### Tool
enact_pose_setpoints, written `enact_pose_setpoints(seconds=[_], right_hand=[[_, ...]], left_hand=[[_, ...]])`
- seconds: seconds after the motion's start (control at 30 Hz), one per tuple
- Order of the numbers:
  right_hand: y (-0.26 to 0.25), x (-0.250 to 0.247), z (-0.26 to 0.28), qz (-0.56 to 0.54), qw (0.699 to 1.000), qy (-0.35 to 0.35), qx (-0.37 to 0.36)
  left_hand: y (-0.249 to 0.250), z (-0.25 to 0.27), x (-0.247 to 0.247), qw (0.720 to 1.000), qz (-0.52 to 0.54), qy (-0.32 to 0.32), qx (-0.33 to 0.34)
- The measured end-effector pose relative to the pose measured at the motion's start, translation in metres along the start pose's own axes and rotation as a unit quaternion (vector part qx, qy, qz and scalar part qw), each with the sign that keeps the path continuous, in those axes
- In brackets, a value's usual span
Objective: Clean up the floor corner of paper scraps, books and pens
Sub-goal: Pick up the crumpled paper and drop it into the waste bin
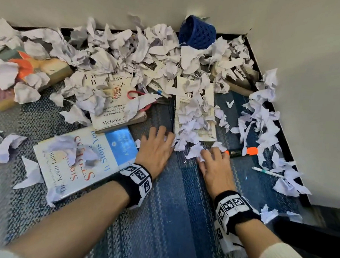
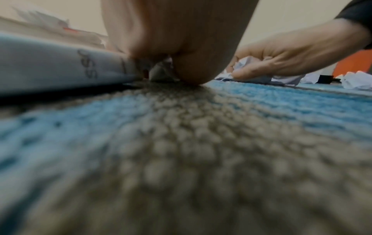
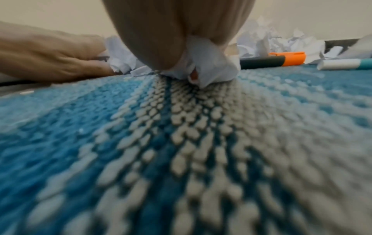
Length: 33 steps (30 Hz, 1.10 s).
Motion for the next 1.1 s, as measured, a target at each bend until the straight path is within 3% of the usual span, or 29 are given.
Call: enact_pose_setpoints(seconds=[0.17,0.23,0.33,0.4,0.53,0.6,0.67,0.8,0.93,1.0,1.1], right_hand=[[0.008,-0.002,-0.010,-0.092,0.994,-0.024,0.060],[0.015,-0.020,-0.012,-0.164,0.980,0.015,0.110],[0.005,-0.064,-0.028,-0.200,0.968,0.097,0.118],[-0.012,-0.080,-0.053,-0.160,0.978,0.091,0.103],[-0.045,-0.053,-0.106,0.002,0.998,-0.034,0.051],[-0.064,-0.023,-0.111,0.086,0.992,-0.088,0.012],[-0.074,-0.004,-0.105,0.123,0.988,-0.093,-0.007],[-0.078,0.002,-0.091,0.022,0.996,-0.092,0.005],[-0.087,-0.001,-0.093,-0.021,0.995,-0.100,-0.013],[-0.087,-0.009,-0.100,-0.038,0.996,-0.078,-0.005],[-0.096,-0.016,-0.098,-0.070,0.996,-0.055,-0.004]], left_hand=[[0.001,-0.004,0.006,0.997,0.037,-0.060,0.012],[-0.003,-0.005,-0.002,0.997,0.063,-0.051,0.007],[-0.009,-0.005,-0.019,0.994,0.108,-0.025,-0.004],[-0.008,-0.001,-0.029,0.992,0.127,-0.010,0.006],[-0.015,0.011,-0.043,0.994,0.108,0.007,0.018],[-0.032,0.017,-0.047,0.996,0.088,0.007,-0.006],[-0.057,0.025,-0.057,0.996,0.073,0.030,-0.051],[-0.111,0.056,-0.070,0.988,0.027,0.093,-0.124],[-0.153,0.110,-0.035,0.976,-0.027,0.016,-0.215],[-0.157,0.126,-0.012,0.977,-0.030,-0.021,-0.208],[-0.166,0.132,-0.003,0.979,-0.010,-0.020,-0.201]])
Point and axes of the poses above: each hand's wrist, its own z-axis away from the middle knuckle, its own x-axis out of the palm, y = z × x, the point moved 10 cm from there along -z, towards the middle knuckle, and after that the axes turned 7 degrees about -z, right-handed, at the moved point
